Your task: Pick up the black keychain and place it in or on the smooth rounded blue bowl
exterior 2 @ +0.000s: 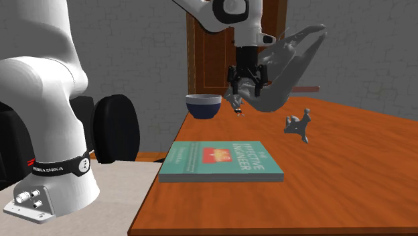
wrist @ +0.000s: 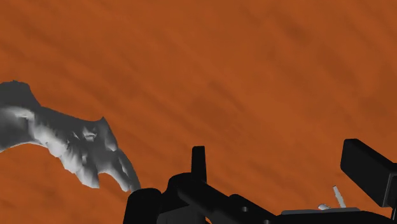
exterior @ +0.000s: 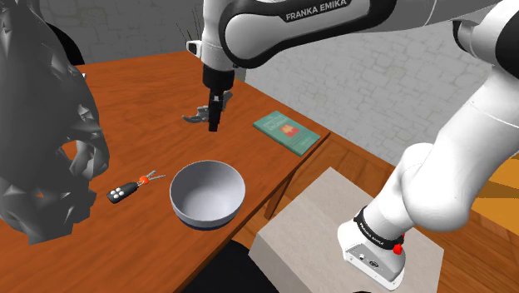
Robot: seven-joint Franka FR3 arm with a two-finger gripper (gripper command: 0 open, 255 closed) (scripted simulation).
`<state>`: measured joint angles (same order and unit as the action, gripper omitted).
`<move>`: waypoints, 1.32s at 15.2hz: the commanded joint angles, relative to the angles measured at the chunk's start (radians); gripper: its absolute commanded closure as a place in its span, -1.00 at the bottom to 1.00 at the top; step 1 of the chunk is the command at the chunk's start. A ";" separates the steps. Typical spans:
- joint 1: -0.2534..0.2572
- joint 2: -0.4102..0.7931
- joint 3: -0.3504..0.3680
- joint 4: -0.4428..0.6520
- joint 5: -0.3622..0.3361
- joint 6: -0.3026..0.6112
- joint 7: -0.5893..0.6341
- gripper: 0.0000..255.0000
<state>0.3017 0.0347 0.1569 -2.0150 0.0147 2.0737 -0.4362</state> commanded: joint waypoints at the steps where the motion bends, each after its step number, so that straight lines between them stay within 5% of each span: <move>1: 0.018 0.054 0.017 0.044 -0.011 0.015 -0.020 -1.00; 16: 0.188 0.389 0.135 0.344 -0.135 0.076 -0.128 -1.00; 20: 0.192 0.415 0.130 0.328 -0.144 0.117 -0.122 -1.00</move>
<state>0.4906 0.4302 0.2898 -1.6752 -0.1253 2.1818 -0.5619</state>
